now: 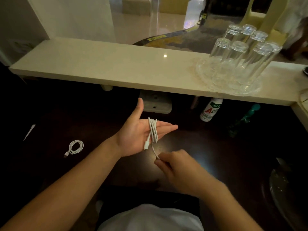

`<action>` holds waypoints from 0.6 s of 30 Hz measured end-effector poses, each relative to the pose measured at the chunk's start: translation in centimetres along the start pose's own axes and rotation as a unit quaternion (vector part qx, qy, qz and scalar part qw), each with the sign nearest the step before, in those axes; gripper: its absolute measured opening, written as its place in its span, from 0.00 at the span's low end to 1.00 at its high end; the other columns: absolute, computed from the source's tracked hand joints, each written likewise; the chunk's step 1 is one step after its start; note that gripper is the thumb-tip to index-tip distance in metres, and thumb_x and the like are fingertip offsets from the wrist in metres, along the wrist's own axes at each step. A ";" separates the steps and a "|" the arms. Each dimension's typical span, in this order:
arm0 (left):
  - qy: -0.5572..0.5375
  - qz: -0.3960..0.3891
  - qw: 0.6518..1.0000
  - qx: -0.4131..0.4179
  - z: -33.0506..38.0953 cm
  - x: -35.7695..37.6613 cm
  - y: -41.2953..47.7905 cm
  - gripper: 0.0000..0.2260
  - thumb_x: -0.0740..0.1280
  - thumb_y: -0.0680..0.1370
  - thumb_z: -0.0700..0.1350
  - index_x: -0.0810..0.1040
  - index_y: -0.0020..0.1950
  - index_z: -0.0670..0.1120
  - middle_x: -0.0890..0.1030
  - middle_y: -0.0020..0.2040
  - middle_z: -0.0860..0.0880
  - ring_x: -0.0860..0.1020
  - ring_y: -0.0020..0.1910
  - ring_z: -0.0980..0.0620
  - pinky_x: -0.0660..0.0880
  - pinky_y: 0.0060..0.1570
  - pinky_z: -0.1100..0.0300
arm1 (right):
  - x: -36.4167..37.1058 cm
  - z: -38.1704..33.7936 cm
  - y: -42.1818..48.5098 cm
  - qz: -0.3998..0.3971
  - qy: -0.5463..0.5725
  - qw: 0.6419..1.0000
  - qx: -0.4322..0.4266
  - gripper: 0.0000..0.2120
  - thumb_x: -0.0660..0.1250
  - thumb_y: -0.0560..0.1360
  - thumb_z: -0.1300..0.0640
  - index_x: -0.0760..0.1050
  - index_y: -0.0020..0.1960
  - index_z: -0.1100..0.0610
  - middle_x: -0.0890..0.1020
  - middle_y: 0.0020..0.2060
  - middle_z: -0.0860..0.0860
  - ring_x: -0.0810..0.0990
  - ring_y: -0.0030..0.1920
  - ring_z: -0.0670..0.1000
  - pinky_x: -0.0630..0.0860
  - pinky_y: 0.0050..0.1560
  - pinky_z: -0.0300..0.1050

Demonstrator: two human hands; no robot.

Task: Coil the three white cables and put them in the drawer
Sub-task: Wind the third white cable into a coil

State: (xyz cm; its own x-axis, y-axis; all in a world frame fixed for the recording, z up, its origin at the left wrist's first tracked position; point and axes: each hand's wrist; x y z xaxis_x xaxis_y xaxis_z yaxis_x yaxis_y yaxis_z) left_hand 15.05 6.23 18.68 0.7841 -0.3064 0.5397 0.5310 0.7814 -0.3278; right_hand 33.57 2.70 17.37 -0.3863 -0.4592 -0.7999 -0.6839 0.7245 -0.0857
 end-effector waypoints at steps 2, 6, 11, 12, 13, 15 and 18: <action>0.105 -0.017 0.993 -0.043 -0.2 0.7 0.1 0.50 0.37 0.71 0.74 0.68 0.71 0.35 0.82 0.61 0.46 0.77 0.63 0.54 0.65 0.69 0.57 | -3.7 -1.2 0.2 -0.016 -0.120 0.992 -0.038 0.11 0.59 0.80 0.47 0.74 0.42 0.50 0.72 0.32 0.44 0.72 0.35 0.49 0.72 0.36 0.49; 0.180 -0.088 0.975 -0.094 -1.1 1.8 0.3 0.51 0.36 0.71 0.74 0.71 0.70 0.36 0.77 0.66 0.40 0.71 0.69 0.46 0.55 0.75 0.50 | -9.9 -1.6 2.0 0.003 -0.133 0.985 -0.112 0.07 0.69 0.75 0.49 0.77 0.40 0.50 0.78 0.31 0.43 0.77 0.34 0.44 0.78 0.38 0.48; 0.074 -0.210 0.968 -0.118 -0.2 2.1 -1.1 0.55 0.37 0.70 0.76 0.64 0.72 0.29 0.69 0.71 0.32 0.67 0.73 0.42 0.57 0.75 0.52 | -10.6 2.3 5.4 -0.080 0.229 0.965 -0.104 0.05 0.75 0.71 0.54 0.84 0.41 0.55 0.81 0.29 0.51 0.77 0.30 0.49 0.74 0.34 0.40; 0.061 -0.238 0.962 -0.116 0.0 2.3 -1.3 0.56 0.38 0.69 0.76 0.63 0.71 0.27 0.71 0.69 0.32 0.70 0.71 0.41 0.61 0.72 0.53 | -9.2 3.0 5.7 -0.098 0.326 0.935 -0.097 0.05 0.75 0.70 0.54 0.84 0.41 0.56 0.81 0.29 0.52 0.77 0.29 0.50 0.75 0.33 0.40; 0.035 -0.268 0.956 -0.117 0.1 2.5 -1.4 0.57 0.38 0.70 0.77 0.63 0.70 0.25 0.75 0.66 0.33 0.73 0.67 0.41 0.66 0.68 0.54 | -7.4 3.6 5.8 -0.117 0.424 0.894 -0.088 0.07 0.76 0.69 0.53 0.84 0.41 0.56 0.81 0.28 0.52 0.77 0.29 0.48 0.75 0.33 0.39; -0.071 -0.321 0.938 -0.114 -0.1 2.8 -1.5 0.53 0.43 0.71 0.75 0.63 0.66 0.25 0.82 0.54 0.36 0.81 0.55 0.44 0.75 0.56 0.57 | -3.7 3.9 5.5 -0.137 0.605 0.782 -0.052 0.10 0.79 0.66 0.51 0.83 0.40 0.57 0.80 0.27 0.51 0.77 0.28 0.46 0.75 0.32 0.39; -0.146 -0.314 0.932 -0.105 -1.0 2.0 -1.4 0.46 0.50 0.72 0.75 0.69 0.60 0.31 0.83 0.45 0.38 0.83 0.45 0.45 0.75 0.54 0.54 | 0.6 2.8 3.8 -0.093 0.750 0.655 0.006 0.13 0.80 0.64 0.49 0.81 0.39 0.56 0.78 0.27 0.52 0.77 0.29 0.49 0.77 0.35 0.45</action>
State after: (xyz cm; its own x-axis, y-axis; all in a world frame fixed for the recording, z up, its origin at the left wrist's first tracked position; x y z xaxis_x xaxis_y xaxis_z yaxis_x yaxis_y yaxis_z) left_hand 16.19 3.97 19.39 0.1936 -0.4822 0.8544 0.9306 0.3660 -0.0043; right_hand 32.46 6.61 14.92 -0.4757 -0.5224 0.7077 -0.8046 0.5835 -0.1101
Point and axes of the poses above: each hand's wrist, its own y-axis towards the middle knuckle, its own x-axis out of the palm, z = x × y
